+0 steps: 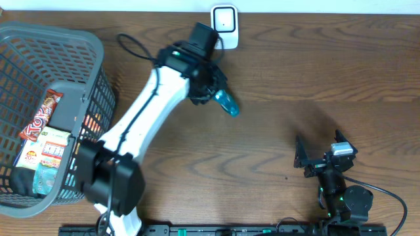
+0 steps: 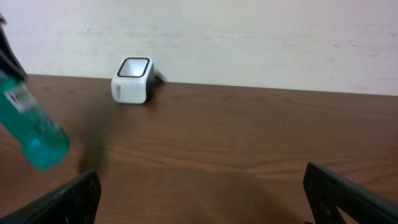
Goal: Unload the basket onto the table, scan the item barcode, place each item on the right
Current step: 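Lift the mouthwash bottle out and place it on the table center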
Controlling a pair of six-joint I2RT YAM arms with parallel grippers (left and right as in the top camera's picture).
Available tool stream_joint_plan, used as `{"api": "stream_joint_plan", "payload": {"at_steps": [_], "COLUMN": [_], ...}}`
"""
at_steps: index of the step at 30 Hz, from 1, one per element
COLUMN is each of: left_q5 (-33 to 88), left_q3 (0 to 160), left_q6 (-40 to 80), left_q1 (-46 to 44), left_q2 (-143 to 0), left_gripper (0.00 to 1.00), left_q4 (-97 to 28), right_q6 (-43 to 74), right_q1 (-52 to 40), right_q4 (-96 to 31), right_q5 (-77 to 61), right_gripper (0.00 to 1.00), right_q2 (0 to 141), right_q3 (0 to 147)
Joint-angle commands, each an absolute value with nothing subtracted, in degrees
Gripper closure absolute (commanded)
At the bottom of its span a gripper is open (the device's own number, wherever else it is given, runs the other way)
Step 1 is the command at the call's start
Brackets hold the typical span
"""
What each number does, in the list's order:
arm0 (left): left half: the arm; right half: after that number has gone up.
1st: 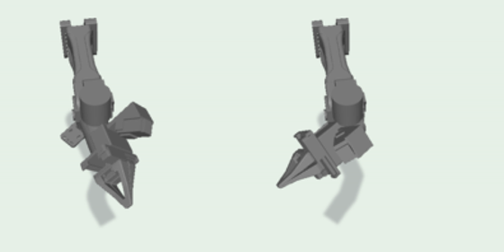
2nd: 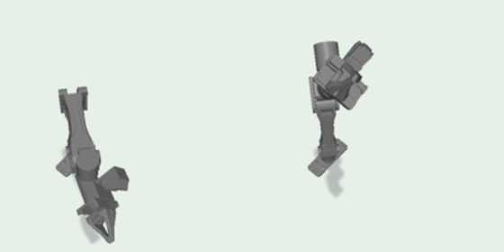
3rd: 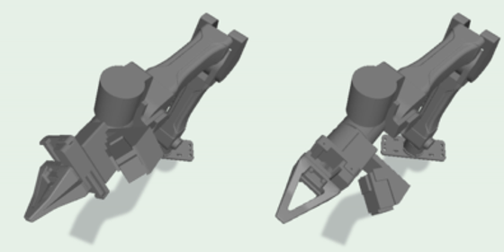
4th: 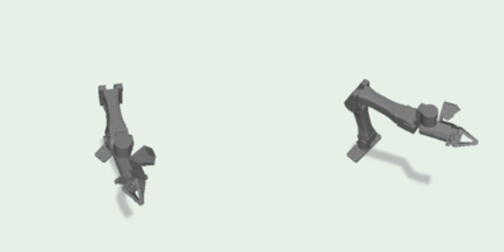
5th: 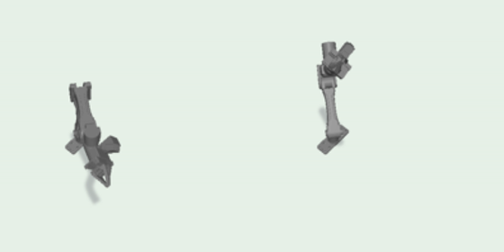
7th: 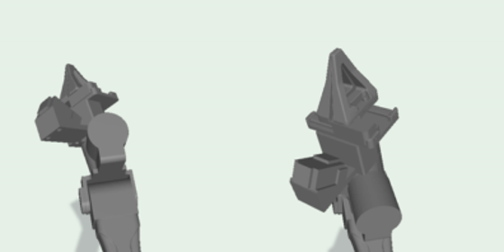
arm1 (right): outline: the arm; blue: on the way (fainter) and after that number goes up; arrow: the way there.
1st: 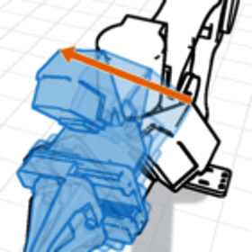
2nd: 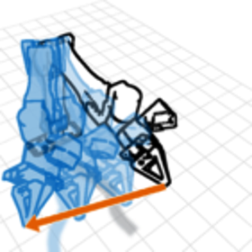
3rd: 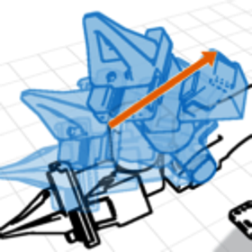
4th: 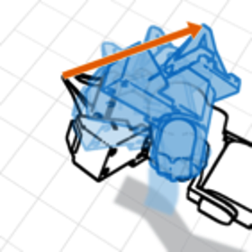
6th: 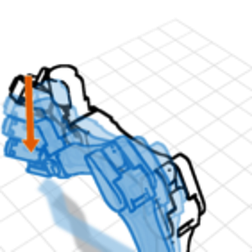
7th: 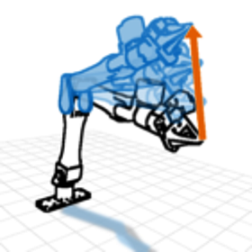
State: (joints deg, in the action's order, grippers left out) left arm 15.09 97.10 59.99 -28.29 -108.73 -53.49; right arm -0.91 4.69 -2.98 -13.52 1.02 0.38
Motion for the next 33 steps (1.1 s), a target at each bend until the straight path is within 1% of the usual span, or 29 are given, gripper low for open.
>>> {"api": "stream_joint_plan", "payload": {"at_steps": [1, 4, 8, 9, 15, 18, 20, 23, 24, 25, 27, 28, 29, 31, 33], "left_q5": [8.93, 0.21, -4.64, -5.69, -7.14, -6.26, -4.93, -4.32, -4.34, -4.34, -4.34, -4.32, -4.34, -4.29, -4.12], "left_q3": [98.06, 98.06, 97.58, 97.27, 96.86, 96.86, 96.86, 96.86, 96.86, 96.86, 96.88, 96.88, 96.88, 96.88, 96.9], "left_q6": [62.94, 67.59, 75.81, 80.44, 98.74, 105.27, 109.06, 109.86, 109.86, 109.84, 109.84, 109.84, 109.84, 109.84, 109.8], "left_q1": [-31.27, -34.39, -36.97, -37.85, -40.29, -40.32, -40.18, -40.16, -40.16, -40.14, -40.14, -40.14, -40.14, -40.14, -40.05], "left_q2": [-108.84, -108.88, -109.14, -109.34, -112.38, -114.87, -116.86, -117.99, -118.02, -118.02, -118.02, -118.02, -118.02, -118.02, -117.99], "left_gripper": [0.77, 0.77, 0.77, 0.77, 0.77, 0.77, 0.76, 0.76, 0.75, 0.67, 0.6, 0.57, 0.52, 0.46, 0.36], "left_q4": [-54.15, -55.55, -56.29, -56.29, -56.31, -56.34, -56.47, -56.47, -56.49, -56.49, -56.45, -56.45, -56.42, -56.03, -54.41], "right_q6": [-1.78, -1.78, -1.8, -1.78, -1.78, -1.78, -1.78, -1.78, -1.78, -1.78, -1.78, -1.78, -1.78, -1.78, -1.78], "right_q1": [4.89, 4.89, 4.89, 4.89, 4.89, 4.89, 4.89, 4.89, 4.89, 4.89, 4.89, 4.89, 4.89, 4.89, 4.89], "right_q4": [-3.22, -3.22, -3.22, -3.22, -3.22, -3.22, -3.22, -3.22, -3.22, -3.22, -3.22, -3.22, -3.22, -3.22, -3.22], "right_q5": [-13.65, -13.65, -13.65, -13.65, -13.65, -13.65, -13.65, -13.65, -13.65, -13.65, -13.65, -13.65, -13.65, -13.65, -13.65], "right_gripper": [0.01, 0.01, 0.01, 0.01, 0.01, 0.01, 0.01, 0.01, 0.01, 0.01, 0.01, 0.01, 0.01, 0.01, 0.01], "right_q2": [1.02, 1.02, 1.02, 1.02, 1.02, 1.02, 1.02, 1.02, 1.02, 1.02, 1.02, 1.02, 1.02, 1.02, 1.02], "right_q3": [0.32, 0.32, 0.32, 0.32, 0.32, 0.32, 0.32, 0.32, 0.32, 0.32, 0.32, 0.32, 0.32, 0.32, 0.32]}}
